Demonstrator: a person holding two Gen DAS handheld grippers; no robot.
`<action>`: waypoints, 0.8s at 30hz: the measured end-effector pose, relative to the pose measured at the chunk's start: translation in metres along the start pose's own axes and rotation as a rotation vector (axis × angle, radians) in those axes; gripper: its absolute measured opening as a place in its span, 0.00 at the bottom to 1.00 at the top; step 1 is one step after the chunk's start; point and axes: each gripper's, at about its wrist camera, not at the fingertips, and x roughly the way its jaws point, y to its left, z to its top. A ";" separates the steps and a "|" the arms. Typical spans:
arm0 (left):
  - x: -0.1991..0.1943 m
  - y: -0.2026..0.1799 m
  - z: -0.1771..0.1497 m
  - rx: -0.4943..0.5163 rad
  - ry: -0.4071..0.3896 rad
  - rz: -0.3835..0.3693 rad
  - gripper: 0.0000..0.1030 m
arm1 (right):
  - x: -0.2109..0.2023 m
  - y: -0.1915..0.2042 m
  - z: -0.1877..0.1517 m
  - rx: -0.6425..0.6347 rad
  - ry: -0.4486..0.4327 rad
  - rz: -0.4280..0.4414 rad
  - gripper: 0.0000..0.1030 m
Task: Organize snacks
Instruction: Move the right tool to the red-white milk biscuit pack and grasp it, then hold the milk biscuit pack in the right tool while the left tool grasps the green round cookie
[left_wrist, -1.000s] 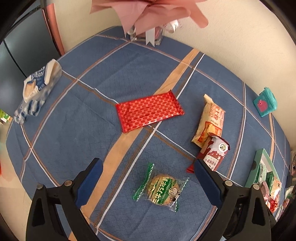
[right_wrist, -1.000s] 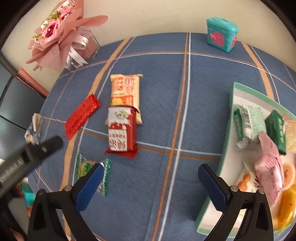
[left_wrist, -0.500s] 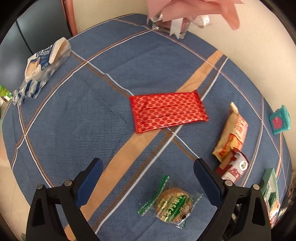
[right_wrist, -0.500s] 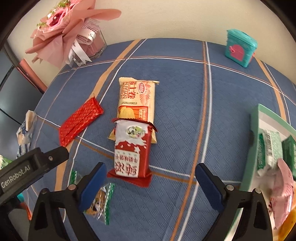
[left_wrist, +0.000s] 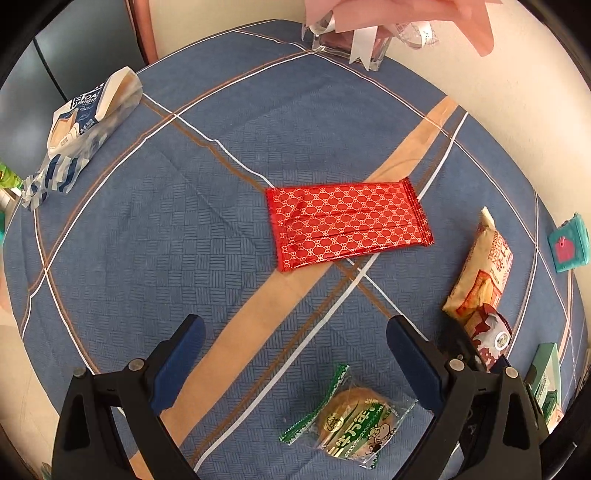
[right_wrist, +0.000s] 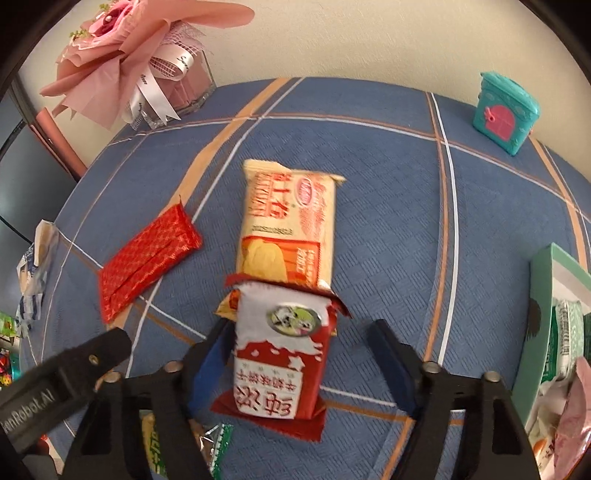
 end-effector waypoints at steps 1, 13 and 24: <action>-0.002 0.000 -0.001 0.003 0.000 -0.001 0.96 | 0.000 0.002 0.001 -0.005 -0.001 0.002 0.58; -0.011 -0.013 -0.014 0.085 0.022 -0.029 0.96 | -0.008 -0.005 -0.011 0.017 0.034 0.045 0.41; -0.015 -0.023 -0.033 0.165 0.043 -0.052 0.96 | -0.026 -0.026 -0.038 0.054 0.102 0.034 0.40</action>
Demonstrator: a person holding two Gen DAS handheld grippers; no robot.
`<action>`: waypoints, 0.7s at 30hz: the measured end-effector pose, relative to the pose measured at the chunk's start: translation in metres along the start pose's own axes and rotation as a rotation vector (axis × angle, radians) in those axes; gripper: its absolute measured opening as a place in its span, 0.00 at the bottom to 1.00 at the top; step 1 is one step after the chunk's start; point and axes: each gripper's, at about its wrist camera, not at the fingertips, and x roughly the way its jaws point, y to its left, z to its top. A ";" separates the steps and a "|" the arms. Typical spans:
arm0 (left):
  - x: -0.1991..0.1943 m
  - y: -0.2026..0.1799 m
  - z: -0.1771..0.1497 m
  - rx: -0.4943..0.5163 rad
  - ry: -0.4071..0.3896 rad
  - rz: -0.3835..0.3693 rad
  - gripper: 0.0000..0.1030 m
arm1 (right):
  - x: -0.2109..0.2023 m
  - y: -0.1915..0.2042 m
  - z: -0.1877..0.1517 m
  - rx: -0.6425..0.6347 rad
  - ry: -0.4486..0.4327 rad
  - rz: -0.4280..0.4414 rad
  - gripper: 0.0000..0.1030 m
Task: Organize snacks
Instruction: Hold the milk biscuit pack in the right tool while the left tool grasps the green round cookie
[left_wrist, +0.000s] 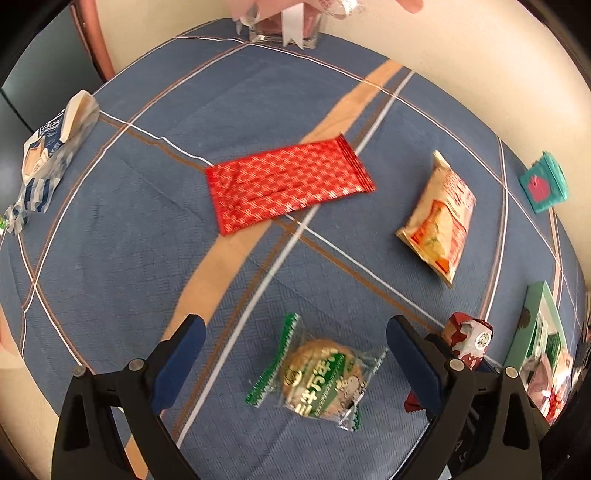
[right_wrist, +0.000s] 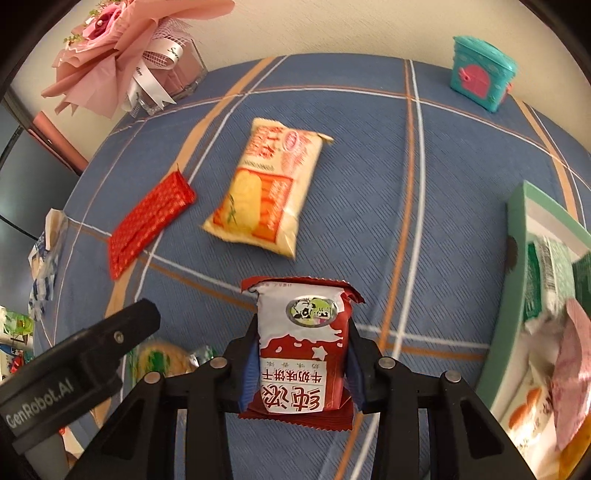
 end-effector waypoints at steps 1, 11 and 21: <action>0.000 -0.002 -0.002 0.008 0.002 -0.002 0.96 | -0.001 -0.001 -0.003 0.000 0.004 -0.002 0.40; 0.006 -0.022 -0.015 0.056 0.061 -0.020 0.96 | -0.016 -0.011 -0.030 0.008 0.046 -0.021 0.40; 0.015 -0.045 -0.027 0.122 0.079 0.026 0.95 | -0.025 -0.021 -0.047 0.035 0.076 -0.006 0.40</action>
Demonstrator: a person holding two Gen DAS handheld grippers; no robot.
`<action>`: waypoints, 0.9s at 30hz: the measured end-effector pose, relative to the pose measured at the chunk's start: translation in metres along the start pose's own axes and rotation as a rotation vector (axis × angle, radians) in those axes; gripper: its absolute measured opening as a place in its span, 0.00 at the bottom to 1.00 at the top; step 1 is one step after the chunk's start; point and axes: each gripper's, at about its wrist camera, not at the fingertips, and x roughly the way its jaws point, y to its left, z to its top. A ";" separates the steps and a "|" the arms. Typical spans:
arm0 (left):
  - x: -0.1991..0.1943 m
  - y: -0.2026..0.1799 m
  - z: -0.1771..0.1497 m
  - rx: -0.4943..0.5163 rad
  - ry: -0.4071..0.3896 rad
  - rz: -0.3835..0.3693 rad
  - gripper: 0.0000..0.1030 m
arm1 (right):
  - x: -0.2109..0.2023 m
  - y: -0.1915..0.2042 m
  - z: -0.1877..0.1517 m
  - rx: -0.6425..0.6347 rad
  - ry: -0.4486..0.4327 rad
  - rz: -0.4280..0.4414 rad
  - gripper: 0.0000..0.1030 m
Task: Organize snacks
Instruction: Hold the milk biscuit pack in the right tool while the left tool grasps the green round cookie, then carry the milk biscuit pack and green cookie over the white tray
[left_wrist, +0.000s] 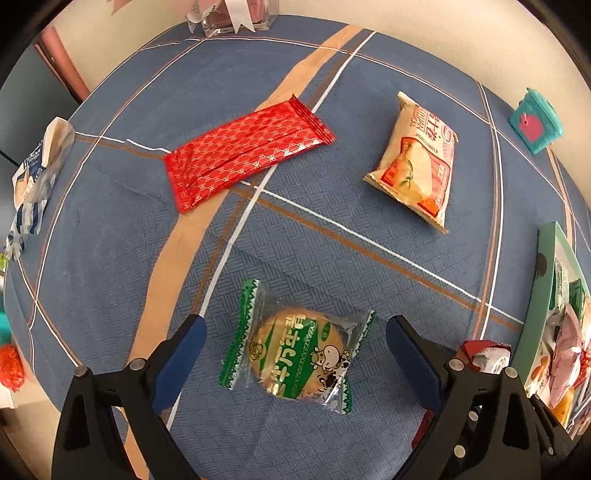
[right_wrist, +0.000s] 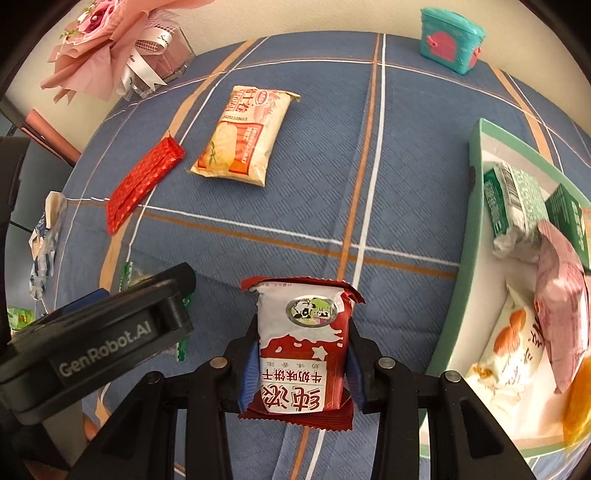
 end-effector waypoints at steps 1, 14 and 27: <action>0.002 -0.002 -0.002 0.002 0.006 -0.001 0.94 | -0.001 -0.001 -0.001 0.003 0.002 0.003 0.40; 0.008 -0.007 -0.004 0.004 0.016 0.016 0.63 | -0.011 -0.020 -0.015 0.001 0.070 0.040 0.40; -0.025 -0.012 0.006 -0.010 -0.034 0.031 0.56 | -0.039 -0.022 -0.008 0.001 0.038 0.107 0.40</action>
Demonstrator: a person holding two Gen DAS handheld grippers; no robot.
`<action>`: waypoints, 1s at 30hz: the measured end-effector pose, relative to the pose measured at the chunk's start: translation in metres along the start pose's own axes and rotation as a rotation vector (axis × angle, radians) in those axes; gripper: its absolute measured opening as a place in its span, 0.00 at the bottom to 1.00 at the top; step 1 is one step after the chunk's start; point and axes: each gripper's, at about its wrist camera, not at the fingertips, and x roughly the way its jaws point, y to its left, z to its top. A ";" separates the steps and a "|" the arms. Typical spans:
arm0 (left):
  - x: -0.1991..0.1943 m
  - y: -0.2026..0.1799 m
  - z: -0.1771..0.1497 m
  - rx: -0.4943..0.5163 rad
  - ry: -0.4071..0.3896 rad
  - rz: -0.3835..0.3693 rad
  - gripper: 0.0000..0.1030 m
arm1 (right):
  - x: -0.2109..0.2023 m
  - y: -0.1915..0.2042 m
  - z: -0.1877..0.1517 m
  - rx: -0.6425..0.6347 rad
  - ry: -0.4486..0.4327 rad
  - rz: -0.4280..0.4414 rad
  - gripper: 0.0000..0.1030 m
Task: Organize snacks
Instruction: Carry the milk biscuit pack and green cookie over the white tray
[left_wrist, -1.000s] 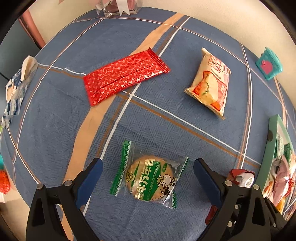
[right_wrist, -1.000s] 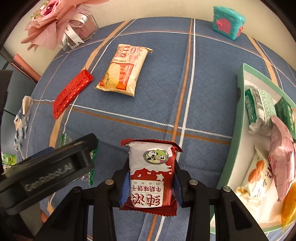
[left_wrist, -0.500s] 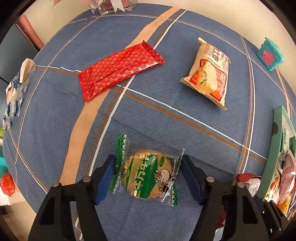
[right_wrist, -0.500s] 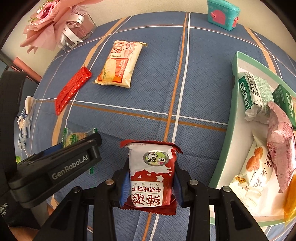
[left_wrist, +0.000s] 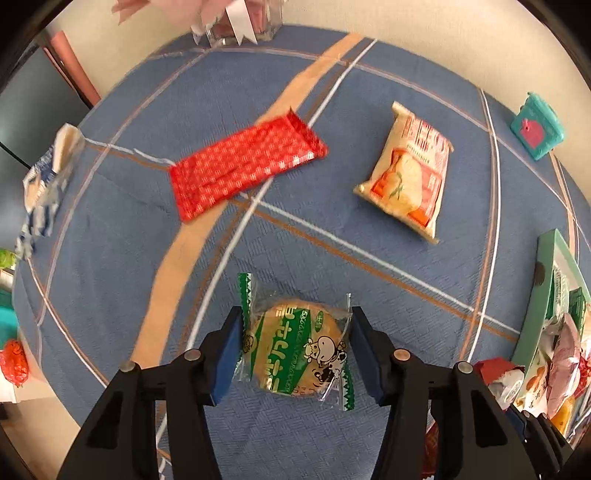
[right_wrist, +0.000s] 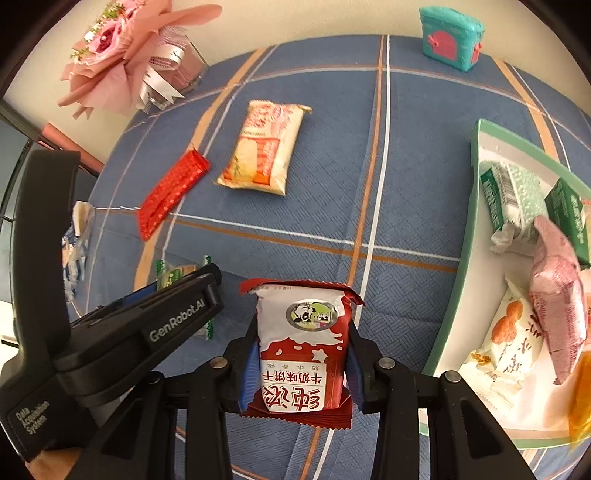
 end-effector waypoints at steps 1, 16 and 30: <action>-0.008 0.003 0.002 0.001 -0.017 0.002 0.56 | -0.004 0.000 0.001 0.000 -0.006 0.006 0.40; -0.080 -0.022 0.008 0.016 -0.224 -0.039 0.56 | -0.052 -0.011 0.009 0.007 -0.098 -0.002 0.40; -0.110 -0.093 -0.019 0.133 -0.303 -0.107 0.56 | -0.096 -0.078 0.012 0.111 -0.179 -0.060 0.40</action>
